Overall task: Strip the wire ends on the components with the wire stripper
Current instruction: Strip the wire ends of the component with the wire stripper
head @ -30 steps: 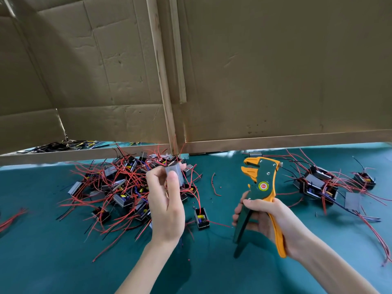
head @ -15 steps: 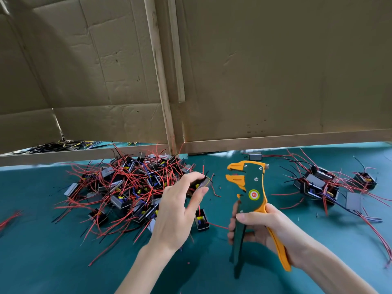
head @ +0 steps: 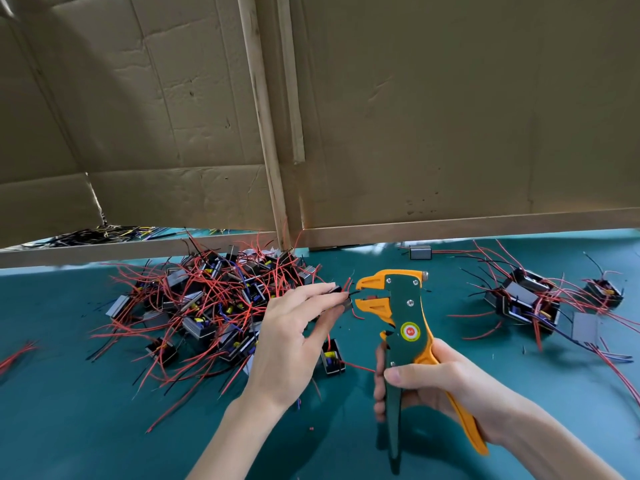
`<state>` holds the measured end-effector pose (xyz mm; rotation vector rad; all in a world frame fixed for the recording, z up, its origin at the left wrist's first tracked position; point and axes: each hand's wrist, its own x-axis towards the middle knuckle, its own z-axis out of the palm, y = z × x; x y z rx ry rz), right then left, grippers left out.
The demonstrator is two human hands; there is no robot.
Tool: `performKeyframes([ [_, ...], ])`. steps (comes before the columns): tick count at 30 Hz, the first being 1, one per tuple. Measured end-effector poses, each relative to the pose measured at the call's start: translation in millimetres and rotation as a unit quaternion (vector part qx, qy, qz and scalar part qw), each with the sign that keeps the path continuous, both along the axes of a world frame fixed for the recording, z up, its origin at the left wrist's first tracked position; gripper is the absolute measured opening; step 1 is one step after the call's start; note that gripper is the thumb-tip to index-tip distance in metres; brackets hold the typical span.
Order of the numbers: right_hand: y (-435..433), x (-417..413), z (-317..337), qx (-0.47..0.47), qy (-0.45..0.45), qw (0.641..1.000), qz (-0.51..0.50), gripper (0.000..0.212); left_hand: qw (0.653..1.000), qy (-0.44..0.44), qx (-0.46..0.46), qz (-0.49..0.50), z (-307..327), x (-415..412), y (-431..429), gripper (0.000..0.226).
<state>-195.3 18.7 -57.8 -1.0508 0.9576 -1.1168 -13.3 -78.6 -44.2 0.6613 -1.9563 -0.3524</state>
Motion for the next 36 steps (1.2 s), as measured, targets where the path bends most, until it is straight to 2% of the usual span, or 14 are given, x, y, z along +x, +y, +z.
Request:
performKeyframes([
  [8,4.1,2.2,4.4,-0.011,0.006,1.000,-0.006,0.035,0.996,-0.064,-0.059,0.026,3.7,1.2,4.2,0.019],
  [18,7.8,3.3,9.4,0.003,0.035,0.998,-0.048,0.051,0.994,-0.083,-0.065,0.034,7.9,3.7,5.3,0.019],
  [24,8.5,6.8,11.5,0.004,0.048,0.998,-0.046,0.029,0.995,-0.074,-0.065,0.031,7.8,3.7,5.5,0.017],
  [31,8.1,23.9,-0.1,0.025,0.067,0.988,-0.134,0.036,0.993,-0.082,-0.073,0.039,5.7,2.3,5.0,0.013],
  [33,8.4,22.9,1.6,0.018,0.028,0.995,-0.096,0.031,0.994,-0.090,-0.060,0.029,3.6,0.7,6.0,0.012],
  [36,6.5,11.8,11.2,-0.014,-0.078,0.996,-0.033,0.024,0.997,-0.071,-0.038,0.022,5.2,2.8,4.4,0.013],
])
